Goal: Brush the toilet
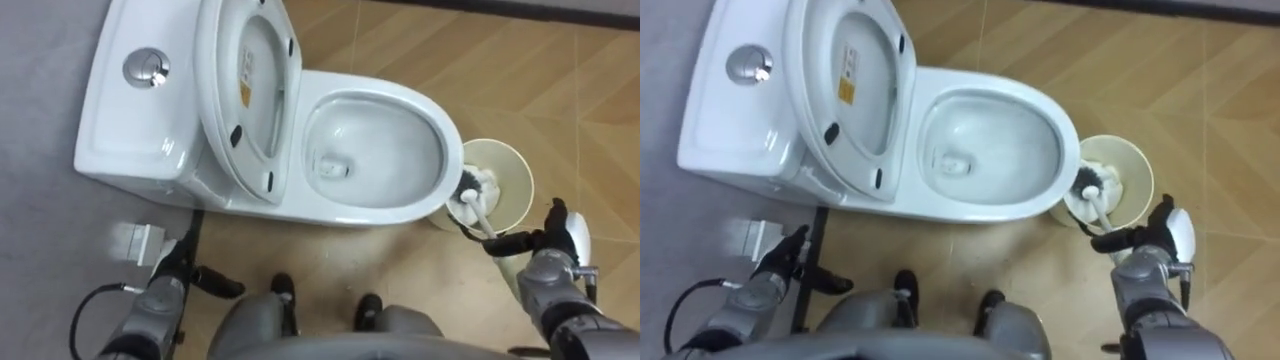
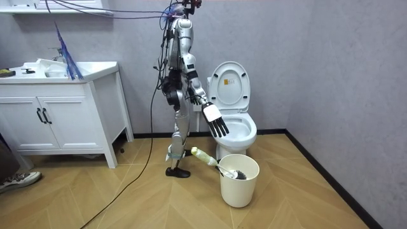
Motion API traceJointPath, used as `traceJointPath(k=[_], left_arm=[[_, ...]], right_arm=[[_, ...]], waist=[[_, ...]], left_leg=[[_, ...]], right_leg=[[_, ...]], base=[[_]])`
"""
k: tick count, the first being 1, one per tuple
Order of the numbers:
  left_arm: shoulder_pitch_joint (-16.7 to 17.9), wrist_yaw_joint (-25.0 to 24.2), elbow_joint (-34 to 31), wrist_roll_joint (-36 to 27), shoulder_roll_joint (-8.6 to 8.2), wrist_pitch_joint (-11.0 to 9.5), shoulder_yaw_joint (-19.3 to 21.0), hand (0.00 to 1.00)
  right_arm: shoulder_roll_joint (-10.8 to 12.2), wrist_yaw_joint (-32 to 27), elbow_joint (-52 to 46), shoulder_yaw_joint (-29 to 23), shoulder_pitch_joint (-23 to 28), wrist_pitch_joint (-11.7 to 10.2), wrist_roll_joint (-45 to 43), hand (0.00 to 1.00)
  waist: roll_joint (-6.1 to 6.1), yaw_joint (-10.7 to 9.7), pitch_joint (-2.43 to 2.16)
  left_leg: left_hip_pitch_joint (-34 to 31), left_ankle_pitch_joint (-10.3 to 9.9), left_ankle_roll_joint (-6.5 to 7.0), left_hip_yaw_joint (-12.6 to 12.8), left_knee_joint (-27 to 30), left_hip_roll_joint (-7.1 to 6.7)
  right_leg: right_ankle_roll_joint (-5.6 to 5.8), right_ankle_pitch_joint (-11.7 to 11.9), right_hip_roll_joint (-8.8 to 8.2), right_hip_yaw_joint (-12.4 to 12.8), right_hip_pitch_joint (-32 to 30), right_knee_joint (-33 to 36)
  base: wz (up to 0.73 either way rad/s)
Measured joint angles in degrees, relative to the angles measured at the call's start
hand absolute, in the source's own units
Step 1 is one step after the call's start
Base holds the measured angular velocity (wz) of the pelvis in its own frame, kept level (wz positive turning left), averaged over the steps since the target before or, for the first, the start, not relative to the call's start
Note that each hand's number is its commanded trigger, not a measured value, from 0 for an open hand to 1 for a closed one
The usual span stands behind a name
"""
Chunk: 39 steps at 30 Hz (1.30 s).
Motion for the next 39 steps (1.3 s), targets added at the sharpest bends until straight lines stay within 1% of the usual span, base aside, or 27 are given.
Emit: traceJointPath(k=[1, 5, 6, 7, 8, 9, 10, 11, 14, 15, 16, 17, 19, 21, 23, 26, 28, 29, 30, 32, 33, 34, 35, 37, 39], left_arm=[[-1.2, -0.1, 0.6, -0.8, -0.02, 0.0, -1.0, 0.0], [-3.4, -0.2, 0.5, -1.2, -0.1, 0.1, -2.3, 0.0], [-3.8, -0.2, 0.1, -1.7, -0.09, 0.3, -3.0, 0.0], [-4.3, -0.1, 0.0, -3.5, -0.05, 0.5, -4.4, 0.0], [-4.6, -0.1, -0.2, -3.9, -0.05, 0.6, -5.0, 0.0], [-4.8, -0.1, -0.9, -5.0, -0.06, 0.7, -6.1, 0.0], [-5.0, 0.0, -1.7, -5.9, -0.01, 0.8, -7.1, 0.0], [-5.0, 0.0, -2.2, -5.9, 0.0, 0.8, -7.2, 0.0], [-5.2, 0.0, -5.3, -7.5, 0.09, 1.0, -8.8, 0.0], [-5.2, 0.0, -6.1, -7.7, 0.11, 1.1, -8.9, 0.0], [-5.3, 0.0, -7.7, -8.0, 0.06, 1.1, -9.0, 0.0], [-5.5, 0.0, -8.4, -8.0, 0.06, 1.1, -9.2, 0.0], [-6.1, 0.0, -10.9, -7.9, 0.19, 1.2, -9.5, 0.0], [-6.5, 0.0, -12.4, -7.8, 0.36, 1.2, -9.5, 0.0], [-6.4, 0.0, -14.0, -7.8, 0.43, 1.3, -9.6, 0.0], [-6.5, 0.0, -17.2, -7.8, 0.87, 1.3, -10.3, 0.0], [-7.1, 0.0, -18.9, -7.8, 1.49, 1.3, -12.0, 0.0], [-7.4, 0.0, -19.4, -7.8, 1.53, 1.3, -12.4, 0.0], [-7.5, 0.0, -19.7, -7.8, 1.57, 1.3, -12.5, 0.0], [-8.3, 0.0, -20.5, -7.9, 2.05, 1.3, -13.8, 0.0], [-8.4, 0.0, -20.7, -7.9, 2.14, 1.3, -14.0, 0.0], [-8.5, 0.0, -21.1, -7.9, 2.2, 1.3, -14.5, 0.0], [-8.5, 0.0, -21.2, -7.9, 2.19, 1.3, -14.6, 0.0], [-8.7, 0.0, -22.2, -7.9, 2.2, 1.3, -14.8, 0.0], [-8.7, 0.0, -22.7, -7.9, 2.34, 1.2, -15.6, 0.0]], right_arm=[[0.0, 0.0, 0.2, 0.0, -0.7, 0.3, 0.6, 0.0], [-0.2, -0.1, 1.2, 0.0, -2.5, 0.6, 2.4, 0.0], [-0.5, -0.1, 1.3, 0.0, -3.2, 1.1, 2.7, 0.0], [-1.2, -0.1, 2.0, 0.0, -4.3, 1.6, 2.7, 0.0], [-1.6, -0.1, 2.2, 0.0, -4.8, 1.8, 2.7, 0.0], [-2.4, -0.4, 2.3, 0.1, -5.4, 2.1, 2.7, 0.0], [-3.0, -1.0, 2.3, 0.1, -5.6, 2.3, 2.8, 0.0], [-3.2, -1.3, 2.2, 0.1, -5.7, 2.4, 2.9, 0.0], [-4.5, -2.4, 2.3, 0.6, -6.6, 3.5, 3.9, 0.0], [-4.7, -2.5, 2.2, 0.7, -6.8, 3.7, 4.3, 0.0], [-5.1, -2.5, 2.0, 1.3, -6.9, 4.0, 4.5, 0.0], [-5.5, -2.6, 2.0, 1.5, -6.9, 4.1, 4.6, 0.0], [-6.5, -2.6, 1.9, 3.4, -6.9, 4.7, 5.0, 0.0], [-6.5, -2.3, 1.6, 4.5, -6.8, 5.3, 5.2, 0.0], [-6.6, -1.6, 1.7, 4.6, -6.8, 5.4, 6.2, 0.0], [-6.8, -1.5, 1.6, 5.0, -7.6, 5.4, 7.4, 0.0], [-7.1, -1.4, 1.6, 5.7, -7.9, 5.5, 7.9, 0.0], [-7.3, -1.2, 1.5, 6.3, -8.1, 5.5, 8.5, 0.0], [-7.5, -1.1, 1.4, 6.6, -8.1, 5.4, 8.9, 0.0], [-8.3, -1.0, 1.3, 6.9, -8.9, 5.4, 9.0, 0.0], [-8.5, -1.0, 1.3, 6.9, -9.1, 5.4, 9.0, 0.0], [-9.0, -1.0, 1.1, 7.0, -9.1, 5.3, 9.1, 0.0], [-9.3, -1.0, 1.0, 7.3, -9.2, 5.3, 9.1, 0.0], [-10.1, -0.8, 0.2, 8.2, -9.1, 5.2, 9.1, 0.0], [-10.6, -0.2, 0.2, 9.5, -9.1, 5.2, 9.4, 0.0]], waist=[[0.0, 0.1, 0.12], [0.27, 0.0, 0.31], [0.38, 0.0, 0.39], [0.6, 0.0, 0.52], [0.69, 0.0, 0.58], [0.84, -0.1, 0.74], [0.9, -0.1, 0.78], [0.92, -0.1, 0.8], [1.26, 0.1, 1.15], [1.31, 0.2, 1.18], [1.34, 0.6, 1.33], [1.34, 1.0, 1.36], [1.55, 1.5, 1.56], [1.6, 1.6, 1.64], [1.82, 1.7, 1.8], [1.84, 1.7, 1.85], [1.92, 1.7, 1.87], [1.96, 1.7, 1.87], [2.01, 1.7, 1.87], [2.48, 1.6, 1.86], [2.51, 1.6, 1.85], [2.78, 1.7, 1.87], [2.93, 1.7, 1.8], [3.0, 1.6, 1.8], [3.03, 1.6, 1.81]], left_leg=[[-0.9, 0.1, 0.15, 0.1, 0.2, 0.01], [-4.0, 0.3, 0.44, 0.0, 0.9, 0.24], [-5.6, 0.4, 0.53, 0.0, 1.6, 0.24], [-7.3, 0.4, 0.65, 0.0, 2.2, 0.15], [-7.9, 0.5, 0.77, 0.0, 2.3, 0.14], [-9.2, 0.6, 0.92, 0.0, 2.5, 0.09], [-10.3, 0.6, 0.96, 0.0, 3.0, -0.03], [-10.9, 0.6, 0.99, -0.1, 3.3, -0.04], [-14.9, 0.5, 1.19, 0.0, 5.6, 0.21], [-15.6, 0.4, 1.3, 0.1, 6.2, 0.22], [-17.1, 0.2, 1.56, 0.3, 7.6, 0.24], [-17.9, 0.0, 1.64, 0.3, 8.4, 0.35], [-21.1, -1.2, 1.93, 0.3, 11.7, 0.32], [-23.5, -1.5, 2.09, 0.3, 13.6, 0.09], [-25.4, -2.0, 2.19, 0.2, 15.5, 0.12], [-29.5, -2.7, 2.27, 0.2, 19.7, 0.0], [-33.0, -3.4, 2.3, 0.2, 23.2, -0.09], [-34.4, -3.6, 2.29, 0.2, 24.6, -0.1], [-35.0, -3.7, 2.27, 0.3, 25.2, -0.07], [-37.5, -3.7, 2.28, 0.2, 27.1, -0.09], [-37.9, -3.7, 2.28, 0.3, 27.4, -0.1], [-38.9, -3.8, 2.27, 0.3, 28.3, -0.03], [-39.4, -3.9, 2.25, 0.3, 28.7, 0.0], [-40.8, -4.1, 2.21, 0.5, 30.1, -0.19], [-41.6, -4.5, 2.07, 0.6, 31.5, -0.17]], right_leg=[[-0.03, 0.0, -0.15, 0.1, -1.2, 0.6], [-0.08, 0.1, -0.46, -0.1, -4.2, 1.8], [-0.08, 0.1, -0.58, -0.1, -5.9, 2.6], [-0.08, 0.1, -0.72, 0.0, -7.7, 3.4], [-0.08, 0.1, -0.85, 0.1, -8.5, 3.8], [-0.08, 0.1, -0.97, 0.1, -9.8, 4.1], [-0.08, 0.1, -1.1, 0.1, -10.9, 4.7], [-0.06, 0.1, -1.13, 0.2, -11.5, 5.1], [-0.08, 0.0, -1.24, 0.9, -15.5, 7.3], [-0.08, 0.0, -1.28, 1.0, -16.4, 8.0], [-0.03, -0.4, -1.49, 1.5, -18.1, 9.7], [-0.09, -0.8, -1.75, 1.8, -18.9, 10.7], [-0.11, -2.3, -2.47, 2.4, -22.7, 15.0], [-0.25, -3.3, -3.14, 2.4, -25.3, 17.9], [-0.46, -4.3, -3.54, 2.6, -27.0, 20.2], [-0.77, -6.0, -4.32, 3.3, -31.5, 24.9], [-1.08, -7.3, -5.0, 3.7, -35.2, 29.2], [-1.14, -7.8, -5.19, 4.0, -36.7, 30.9], [-1.22, -8.0, -5.25, 4.1, -37.5, 31.5], [-1.66, -8.5, -5.83, 4.1, -40.1, 33.9], [-1.79, -8.6, -6.04, 4.1, -40.6, 34.5], [-2.02, -8.8, -6.19, 4.1, -41.7, 35.5], [-2.1, -8.9, -6.22, 4.2, -42.2, 35.9], [-2.58, -9.8, -7.16, 4.1, -43.8, 38.2], [-2.75, -10.4, -7.24, 4.4, -44.7, 39.8]], base=[[0.0], [0.02], [0.0], [0.0], [0.0], [0.0], [0.0], [0.0], [-0.01], [-0.06], [-0.04], [-0.06], [0.0], [0.1], [0.08], [0.06], [0.09], [0.05], [0.04], [0.06], [0.04], [0.0], [0.0], [0.08], [0.06]])
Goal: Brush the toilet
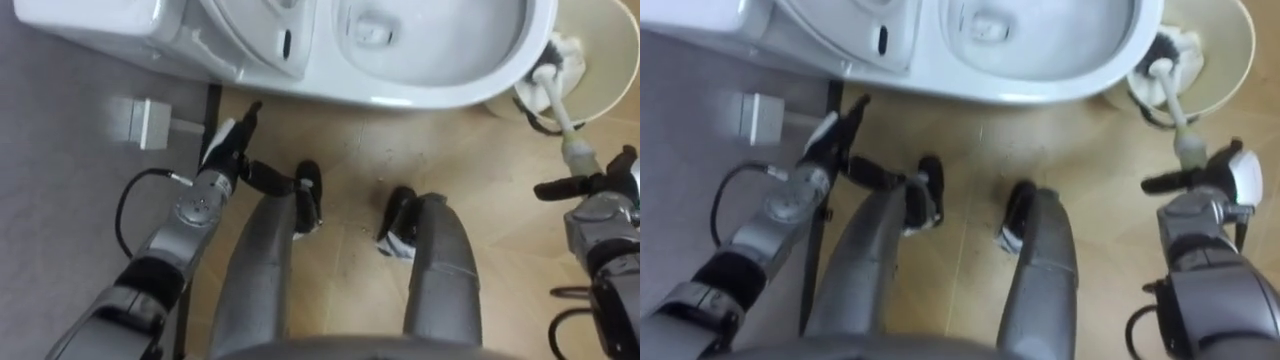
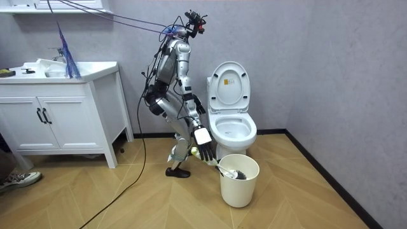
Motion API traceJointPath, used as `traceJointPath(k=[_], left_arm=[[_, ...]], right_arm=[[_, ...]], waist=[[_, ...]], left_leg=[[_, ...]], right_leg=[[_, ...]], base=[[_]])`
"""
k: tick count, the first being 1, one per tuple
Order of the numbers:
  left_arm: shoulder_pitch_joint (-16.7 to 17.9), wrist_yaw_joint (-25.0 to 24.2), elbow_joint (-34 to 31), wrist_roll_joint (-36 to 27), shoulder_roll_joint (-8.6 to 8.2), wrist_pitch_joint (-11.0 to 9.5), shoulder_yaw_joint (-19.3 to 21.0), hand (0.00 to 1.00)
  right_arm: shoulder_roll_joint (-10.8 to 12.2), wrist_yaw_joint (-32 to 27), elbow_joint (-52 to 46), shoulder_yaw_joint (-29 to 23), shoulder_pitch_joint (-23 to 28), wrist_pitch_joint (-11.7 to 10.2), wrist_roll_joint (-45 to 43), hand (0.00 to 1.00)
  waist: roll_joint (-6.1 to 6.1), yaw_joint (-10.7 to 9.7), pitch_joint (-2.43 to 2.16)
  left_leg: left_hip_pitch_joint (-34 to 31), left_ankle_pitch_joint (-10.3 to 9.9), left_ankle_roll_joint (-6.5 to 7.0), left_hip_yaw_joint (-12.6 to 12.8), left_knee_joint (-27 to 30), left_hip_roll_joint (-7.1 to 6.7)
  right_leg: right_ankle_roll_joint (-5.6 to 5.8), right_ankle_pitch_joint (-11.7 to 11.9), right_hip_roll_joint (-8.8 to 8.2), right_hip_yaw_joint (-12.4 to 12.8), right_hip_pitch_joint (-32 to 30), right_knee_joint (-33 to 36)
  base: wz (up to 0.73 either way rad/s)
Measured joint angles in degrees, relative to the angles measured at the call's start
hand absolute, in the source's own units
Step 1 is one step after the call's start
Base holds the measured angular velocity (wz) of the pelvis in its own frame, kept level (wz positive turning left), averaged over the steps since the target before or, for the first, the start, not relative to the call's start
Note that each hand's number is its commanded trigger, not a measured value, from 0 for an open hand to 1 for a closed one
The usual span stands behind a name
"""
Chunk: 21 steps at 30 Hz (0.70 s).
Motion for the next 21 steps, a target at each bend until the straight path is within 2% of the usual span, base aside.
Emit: traceJointPath(k=[5, 13, 14, 15, 16, 18, 21], left_arm=[[-0.1, 0.0, -1.4, 0.1, 0.08, 0.0, -0.1, 0.0], [-0.2, 0.0, -4.0, 1.3, 0.61, -0.1, -0.3, 0.0], [-0.2, 0.0, -4.0, 1.3, 0.6, -0.1, -0.4, 0.0], [-0.1, 0.0, -4.1, 1.3, 0.62, -0.1, -0.7, 0.0], [-0.1, 0.0, -4.2, 1.3, 0.69, -0.2, -1.0, 0.0], [-0.1, 0.0, -4.2, 1.3, 0.69, -0.2, -1.5, 0.0], [0.2, 0.0, -4.3, 1.3, 0.69, -0.3, -1.7, 0.0]], right_arm=[[-0.6, 1.5, 0.1, 1.1, 0.0, 0.0, 0.0, 0.0], [-1.7, 2.5, -0.2, 1.8, -0.2, 0.0, -0.8, 0.01], [-1.7, 2.6, -0.3, 1.8, -0.4, 0.0, -0.8, 0.38], [-1.8, 2.7, -0.3, 2.0, -0.6, 0.0, -0.7, 0.56], [-1.8, 2.7, -0.3, 2.6, -0.7, 0.0, -0.7, 0.65], [-1.8, 2.8, -0.2, 3.4, -0.9, 0.0, -0.7, 1.0], [-1.9, 3.5, 0.5, 4.1, -1.7, 0.0, -0.7, 1.0]], waist=[[0.04, 0.0, -0.02], [0.03, -0.1, -0.02], [0.03, -0.1, -0.02], [0.04, -0.1, -0.02], [0.03, -0.1, -0.02], [0.03, -0.2, -0.02], [0.03, -0.2, -0.02]], left_leg=[[-2.8, -1.8, -0.49, 0.1, 4.9, 0.09], [-6.1, -3.2, -0.91, 0.3, 8.7, 0.88], [-6.3, -3.2, -0.92, 0.4, 8.9, 0.84], [-6.7, -3.2, -0.95, 0.6, 8.9, 0.78], [-7.1, -3.1, -1.02, 0.6, 8.9, 0.79], [-7.6, -3.1, -1.04, 0.6, 9.0, 0.79], [-8.1, -3.1, -1.08, 0.6, 9.0, 0.86]], right_leg=[[-0.87, -2.5, -0.92, 0.4, -2.9, 5.4], [-1.55, -4.0, -1.11, 1.3, -6.6, 9.5], [-1.67, -4.1, -1.22, 1.3, -6.9, 9.8], [-1.75, -4.2, -1.35, 1.3, -7.3, 10.1], [-1.8, -4.2, -1.37, 1.2, -7.8, 10.2], [-1.89, -4.2, -1.46, 1.2, -8.2, 10.3], [-1.98, -4.3, -1.47, 1.1, -8.7, 10.3]], base=[[0.05], [-0.01], [0.0], [0.05], [0.04], [0.0], [0.0]])
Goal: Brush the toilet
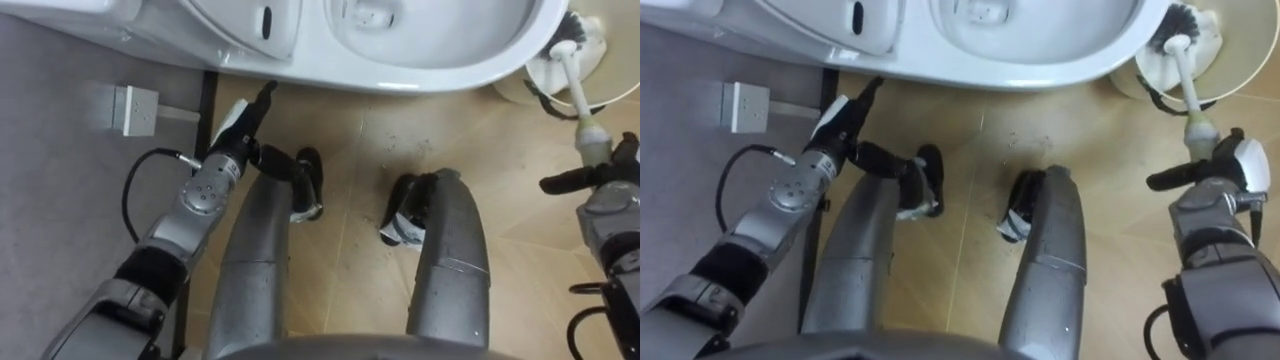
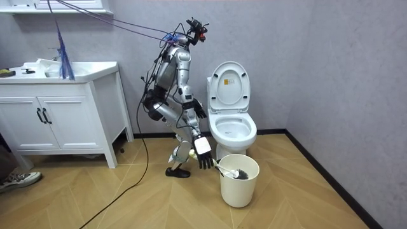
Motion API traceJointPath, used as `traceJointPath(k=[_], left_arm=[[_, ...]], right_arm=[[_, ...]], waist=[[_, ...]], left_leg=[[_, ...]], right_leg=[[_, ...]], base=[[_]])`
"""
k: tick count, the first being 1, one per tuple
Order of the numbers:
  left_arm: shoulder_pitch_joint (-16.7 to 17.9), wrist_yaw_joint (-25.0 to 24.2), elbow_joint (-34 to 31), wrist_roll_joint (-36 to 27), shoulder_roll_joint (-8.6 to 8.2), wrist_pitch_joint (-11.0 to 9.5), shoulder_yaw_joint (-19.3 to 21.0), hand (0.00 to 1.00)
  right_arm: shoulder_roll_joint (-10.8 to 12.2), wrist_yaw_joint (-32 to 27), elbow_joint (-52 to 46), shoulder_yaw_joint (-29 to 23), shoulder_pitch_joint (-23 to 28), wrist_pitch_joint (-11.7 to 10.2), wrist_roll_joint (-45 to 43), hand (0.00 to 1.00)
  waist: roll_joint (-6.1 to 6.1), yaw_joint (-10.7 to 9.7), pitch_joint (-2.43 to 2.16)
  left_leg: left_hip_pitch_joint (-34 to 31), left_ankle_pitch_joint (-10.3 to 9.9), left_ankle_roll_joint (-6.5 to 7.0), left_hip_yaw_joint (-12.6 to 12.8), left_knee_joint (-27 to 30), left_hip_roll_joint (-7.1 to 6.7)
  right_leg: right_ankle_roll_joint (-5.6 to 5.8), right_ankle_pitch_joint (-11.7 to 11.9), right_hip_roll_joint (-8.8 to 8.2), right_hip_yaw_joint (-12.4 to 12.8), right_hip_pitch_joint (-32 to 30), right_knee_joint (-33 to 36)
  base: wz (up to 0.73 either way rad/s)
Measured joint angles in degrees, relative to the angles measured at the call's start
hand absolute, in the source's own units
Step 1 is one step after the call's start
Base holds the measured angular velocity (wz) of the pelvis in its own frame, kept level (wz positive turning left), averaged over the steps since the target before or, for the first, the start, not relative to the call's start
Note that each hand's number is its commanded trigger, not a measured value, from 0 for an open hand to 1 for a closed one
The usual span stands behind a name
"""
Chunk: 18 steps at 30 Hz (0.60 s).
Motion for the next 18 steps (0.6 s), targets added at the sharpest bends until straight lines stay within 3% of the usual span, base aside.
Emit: traceJointPath(k=[14, 18], left_arm=[[1.7, 0.0, -2.6, -0.1, 1.5, 0.2, 0.1, 0.0], [2.3, 0.0, -2.7, 0.0, 1.55, 0.9, -0.1, 0.0]], right_arm=[[-0.3, 6.0, 2.8, 1.4, -0.2, 0.9, 5.1, 1.0], [-0.2, 7.3, 2.8, 2.8, 0.1, 2.2, 6.3, 1.0]], waist=[[0.01, 0.2, -0.01], [0.04, 0.2, -0.03]], left_leg=[[-0.1, -0.1, -0.13, -0.2, 0.1, 0.37], [0.8, -0.1, -0.12, -0.3, -0.1, 0.37]], right_leg=[[-0.04, 0.0, 0.66, -0.2, 0.2, -0.3], [-0.02, 0.0, 0.74, -0.5, 1.3, -0.7]], base=[[0.0], [0.0]])
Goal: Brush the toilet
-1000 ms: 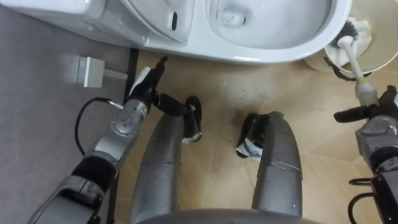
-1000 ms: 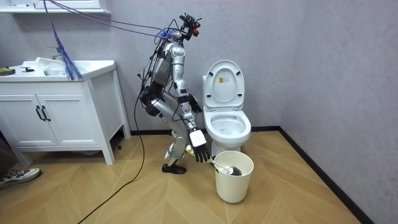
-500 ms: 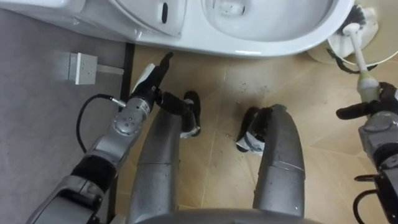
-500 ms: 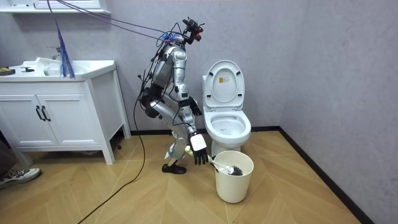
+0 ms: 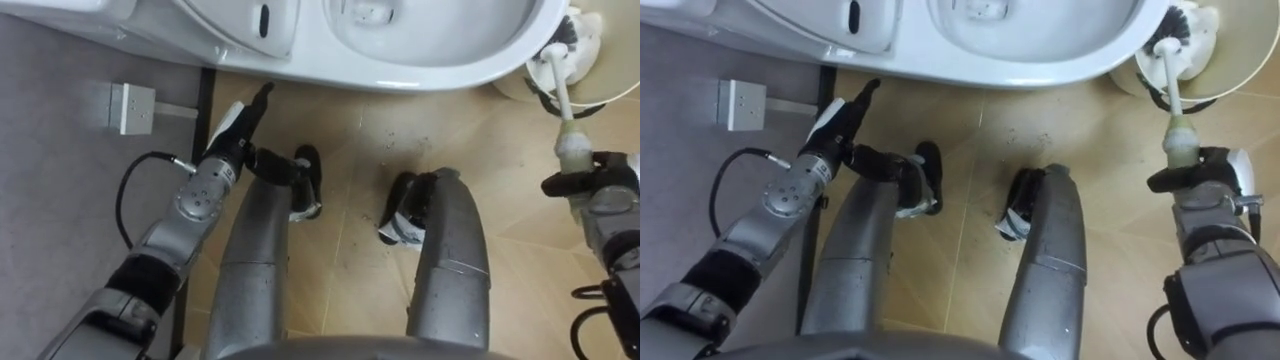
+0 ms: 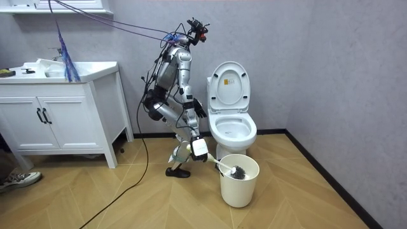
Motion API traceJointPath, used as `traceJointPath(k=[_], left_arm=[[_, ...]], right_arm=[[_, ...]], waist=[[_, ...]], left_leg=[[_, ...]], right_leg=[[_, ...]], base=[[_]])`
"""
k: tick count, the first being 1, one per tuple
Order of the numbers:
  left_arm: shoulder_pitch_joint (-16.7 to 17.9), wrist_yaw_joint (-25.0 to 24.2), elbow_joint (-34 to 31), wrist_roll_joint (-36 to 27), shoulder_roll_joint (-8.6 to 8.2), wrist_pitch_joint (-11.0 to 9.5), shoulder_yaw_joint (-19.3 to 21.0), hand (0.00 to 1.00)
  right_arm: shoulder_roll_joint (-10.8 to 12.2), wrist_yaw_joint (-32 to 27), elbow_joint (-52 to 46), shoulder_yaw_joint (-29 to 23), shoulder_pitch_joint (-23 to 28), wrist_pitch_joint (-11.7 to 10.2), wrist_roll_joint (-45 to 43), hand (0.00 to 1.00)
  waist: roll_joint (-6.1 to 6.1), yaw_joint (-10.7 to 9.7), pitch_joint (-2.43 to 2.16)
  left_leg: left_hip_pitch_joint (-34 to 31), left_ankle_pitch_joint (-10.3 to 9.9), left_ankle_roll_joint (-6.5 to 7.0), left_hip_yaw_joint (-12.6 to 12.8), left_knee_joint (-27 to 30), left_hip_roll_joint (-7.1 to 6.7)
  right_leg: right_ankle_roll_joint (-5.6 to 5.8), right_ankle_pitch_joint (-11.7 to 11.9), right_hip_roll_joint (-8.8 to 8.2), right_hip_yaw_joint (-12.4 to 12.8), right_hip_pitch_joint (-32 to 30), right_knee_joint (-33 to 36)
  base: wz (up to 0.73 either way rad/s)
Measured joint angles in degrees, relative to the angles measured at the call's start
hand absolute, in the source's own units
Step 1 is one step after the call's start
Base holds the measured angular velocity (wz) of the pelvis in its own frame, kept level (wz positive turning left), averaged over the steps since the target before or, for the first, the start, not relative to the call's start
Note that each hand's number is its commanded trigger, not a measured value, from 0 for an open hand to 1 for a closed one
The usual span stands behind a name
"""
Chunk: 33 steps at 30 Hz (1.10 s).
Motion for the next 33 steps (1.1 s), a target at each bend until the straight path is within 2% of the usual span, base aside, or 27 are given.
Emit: traceJointPath(k=[5, 7, 13, 18, 20, 21, 22, 26, 29, 31, 33], left_arm=[[1.5, 0.0, 0.1, 3.1, -0.05, 0.4, -0.5, 0.0], [2.3, 0.0, 0.3, 3.9, -0.05, 0.5, -0.5, 0.0], [6.1, 0.0, 1.3, 3.9, 0.36, 0.5, 1.6, 0.0], [6.8, 0.0, 1.2, 3.9, 1.34, 0.4, 2.1, 0.0], [6.9, 0.0, 1.0, 4.2, 1.69, 0.0, 2.2, 0.0], [7.0, 0.0, 0.9, 4.2, 2.21, -0.1, 2.2, 0.0], [7.5, 0.0, 0.9, 4.2, 2.6, -0.1, 2.5, 0.0], [10.7, 0.0, 1.0, 3.0, 3.09, -0.1, 4.8, 0.0], [15.3, -0.5, 1.0, 3.1, 3.46, 0.0, 7.5, 0.0], [18.8, -0.7, 0.8, 3.3, 3.44, 0.1, 10.1, 0.0], [20.8, -0.9, 0.9, 3.8, 3.38, 0.3, 11.5, 0.0]], right_arm=[[0.4, 0.8, 0.2, 0.5, 2.2, 0.3, 1.3, 1.0], [0.5, 1.1, 0.4, 0.5, 3.1, 0.3, 1.4, 1.0], [0.6, 2.8, 0.6, -0.7, 6.6, 0.3, 1.7, 1.0], [0.6, 3.3, 0.7, -1.9, 7.8, 0.3, 3.1, 1.0], [0.7, 3.4, 0.6, -2.4, 8.6, 0.3, 3.4, 1.0], [0.7, 3.5, 0.6, -2.8, 9.4, 0.3, 3.6, 1.0], [0.7, 3.5, 0.6, -3.1, 10.0, 0.3, 3.6, 1.0], [0.8, 3.7, 0.6, -4.1, 13.1, 0.3, 4.3, 1.0], [1.6, 3.8, 0.5, -7.9, 16.0, 0.4, 5.1, 1.0], [2.5, 4.0, -0.6, -11.1, 17.8, 1.3, 5.0, 1.0], [2.6, 4.0, -1.8, -12.8, 19.7, 1.6, 4.8, 1.0]], waist=[[0.04, 0.6, -0.03], [0.04, 1.4, -0.06], [-0.33, 1.3, -0.11], [-0.59, 1.0, -0.27], [-0.69, 1.0, -0.5], [-0.92, 0.9, -0.82], [-1.21, 0.9, -0.95], [-1.79, 0.2, -1.57], [-2.43, -0.1, -2.11], [-3.4, -0.3, -2.76], [-3.5, -0.5, -2.83]], left_leg=[[4.7, 0.0, -0.15, -0.2, -2.2, 0.07], [7.1, 0.2, -0.33, -0.2, -3.8, 0.13], [16.8, 1.2, -0.74, 0.2, -11.3, -0.06], [23.3, 1.3, -0.93, 0.1, -15.2, -0.01], [25.6, 1.3, -0.94, -0.2, -16.6, -0.04], [27.0, 1.4, -1.04, -0.6, -17.4, -0.06], [28.6, 1.4, -1.05, -0.7, -18.2, -0.06], [35.4, 1.5, -1.02, -1.0, -22.3, -0.3], [41.4, 1.6, -1.17, -1.4, -26.3, -0.23], [45.6, 1.8, -1.39, -1.7, -29.3, -0.34], [48.4, 1.9, -1.55, -2.6, -30.8, -0.35]], right_leg=[[0.2, 0.2, 0.17, -0.7, 5.0, -2.6], [0.27, 0.8, 1.07, -0.9, 7.4, -4.8], [0.99, 2.4, 1.95, -1.8, 16.8, -12.3], [1.48, 2.9, 2.15, -2.8, 23.9, -17.1], [1.79, 3.1, 2.54, -3.5, 26.9, -19.4], [1.99, 3.3, 2.76, -4.3, 28.8, -21.0], [2.2, 3.5, 2.98, -4.6, 30.8, -22.3], [3.4, 4.1, 3.89, -6.1, 38.8, -28.0], [4.11, 5.6, 4.97, -7.0, 45.8, -34.0], [4.49, 6.6, 5.58, -7.7, 50.5, -38.0], [4.67, 7.8, 6.47, -8.8, 54.4, -41.6]], base=[[-0.02], [-0.13], [-0.06], [-0.01], [0.08], [0.11], [0.14], [0.13], [0.01], [0.0], [0.11]])
